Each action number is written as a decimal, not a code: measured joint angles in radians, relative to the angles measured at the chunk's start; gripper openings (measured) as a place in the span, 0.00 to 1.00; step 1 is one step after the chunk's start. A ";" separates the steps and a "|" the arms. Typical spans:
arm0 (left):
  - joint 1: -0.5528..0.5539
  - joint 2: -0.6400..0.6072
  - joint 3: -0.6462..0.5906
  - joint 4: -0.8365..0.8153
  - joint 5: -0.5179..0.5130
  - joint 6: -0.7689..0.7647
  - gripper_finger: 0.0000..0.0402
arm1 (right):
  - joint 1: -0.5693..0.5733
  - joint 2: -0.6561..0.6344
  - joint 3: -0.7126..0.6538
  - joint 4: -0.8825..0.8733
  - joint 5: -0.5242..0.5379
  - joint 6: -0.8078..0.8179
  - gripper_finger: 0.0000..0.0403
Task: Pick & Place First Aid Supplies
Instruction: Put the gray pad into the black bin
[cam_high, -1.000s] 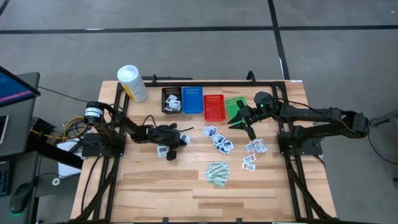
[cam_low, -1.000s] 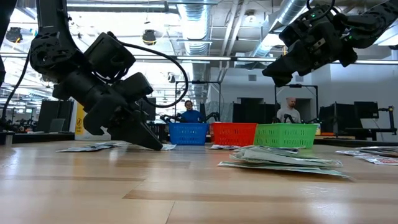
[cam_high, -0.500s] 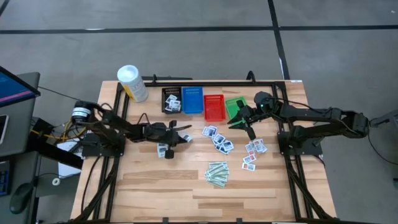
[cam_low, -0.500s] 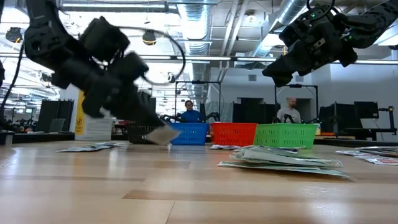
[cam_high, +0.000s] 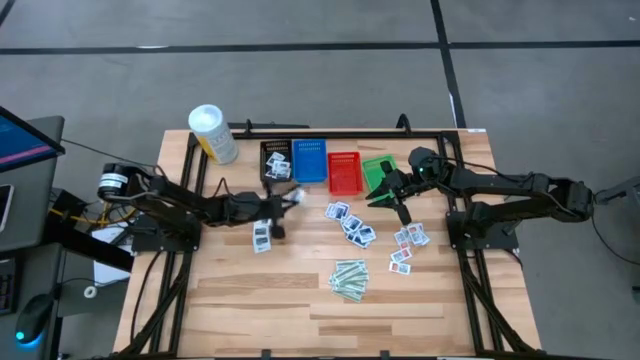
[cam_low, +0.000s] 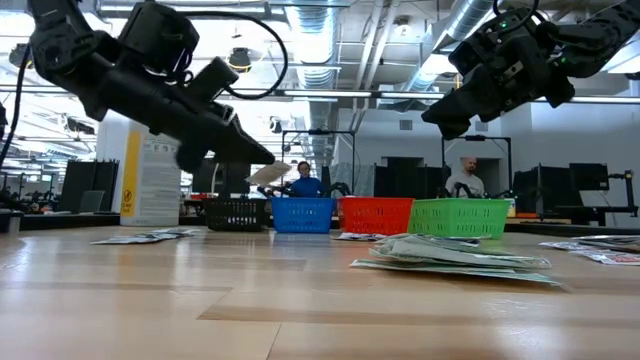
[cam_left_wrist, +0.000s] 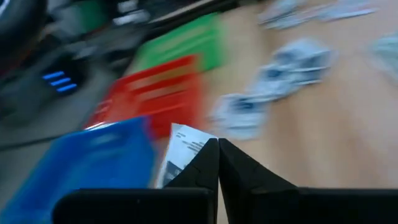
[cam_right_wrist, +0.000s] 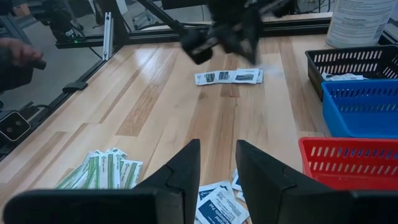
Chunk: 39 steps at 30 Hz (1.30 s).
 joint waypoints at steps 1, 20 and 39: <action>0.000 -0.007 0.000 0.000 -0.073 0.000 0.02 | 0.000 0.000 0.000 0.000 0.000 0.000 0.24; 0.208 -0.067 0.002 0.007 -0.312 -0.202 0.02 | 0.000 0.000 0.000 0.000 0.000 0.000 0.24; 0.237 -0.067 0.002 -0.018 -0.295 -0.309 0.30 | 0.000 0.000 0.000 0.000 0.000 0.001 0.24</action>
